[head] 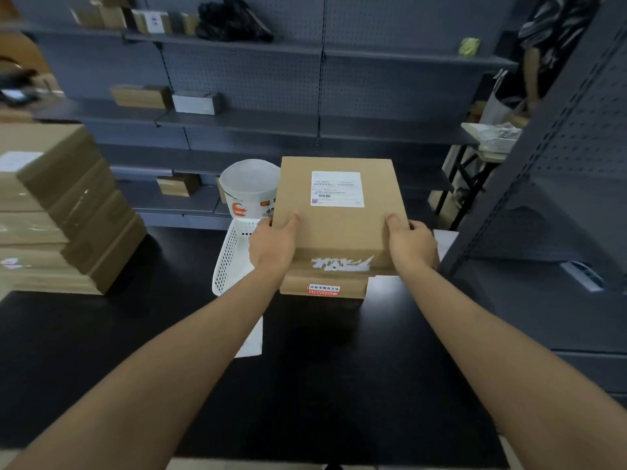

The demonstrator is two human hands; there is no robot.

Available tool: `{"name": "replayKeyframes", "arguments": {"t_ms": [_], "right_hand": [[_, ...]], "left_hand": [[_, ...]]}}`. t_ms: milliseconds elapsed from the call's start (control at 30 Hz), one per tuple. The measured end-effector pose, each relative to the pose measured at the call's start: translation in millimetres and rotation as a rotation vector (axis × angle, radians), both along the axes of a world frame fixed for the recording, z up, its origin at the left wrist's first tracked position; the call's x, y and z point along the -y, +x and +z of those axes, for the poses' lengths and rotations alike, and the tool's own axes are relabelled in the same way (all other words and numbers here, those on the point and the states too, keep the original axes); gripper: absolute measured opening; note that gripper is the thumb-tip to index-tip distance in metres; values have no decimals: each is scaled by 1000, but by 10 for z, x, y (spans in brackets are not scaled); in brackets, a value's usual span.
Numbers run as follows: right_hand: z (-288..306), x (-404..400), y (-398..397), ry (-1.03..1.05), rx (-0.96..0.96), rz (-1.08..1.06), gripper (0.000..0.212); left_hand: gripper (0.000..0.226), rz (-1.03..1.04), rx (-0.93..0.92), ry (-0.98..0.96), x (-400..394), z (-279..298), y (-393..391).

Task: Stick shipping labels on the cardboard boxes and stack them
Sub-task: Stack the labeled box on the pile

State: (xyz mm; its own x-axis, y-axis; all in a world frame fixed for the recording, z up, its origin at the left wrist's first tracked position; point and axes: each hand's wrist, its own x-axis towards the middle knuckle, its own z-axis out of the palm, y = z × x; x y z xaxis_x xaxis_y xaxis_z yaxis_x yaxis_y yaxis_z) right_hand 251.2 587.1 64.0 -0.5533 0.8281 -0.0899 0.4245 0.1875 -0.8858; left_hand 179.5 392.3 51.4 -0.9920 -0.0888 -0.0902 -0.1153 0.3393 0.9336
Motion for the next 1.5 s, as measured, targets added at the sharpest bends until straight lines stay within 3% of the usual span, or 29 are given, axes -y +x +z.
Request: {"name": "replayKeyframes", "arguments": {"t_ms": [233, 500, 1133, 1400, 1500], "right_hand": [[-218, -318, -706, -13, 31, 18, 47], [-510, -436, -993, -35, 113, -20, 51], [-568, -421, -1090, 76, 288, 44, 64], [-511, -365, -1091, 79, 309, 1, 65], [-509, -295, -1046, 225, 278, -25, 63]], "left_hand": [[48, 25, 28, -19, -379, -146, -693], [51, -4, 109, -60, -535, -471, -1072], [72, -93, 178, -121, -469, -611, -1188], [63, -197, 229, -37, -366, -581, -1277], [61, -235, 215, -61, -299, -546, -1268]]}}
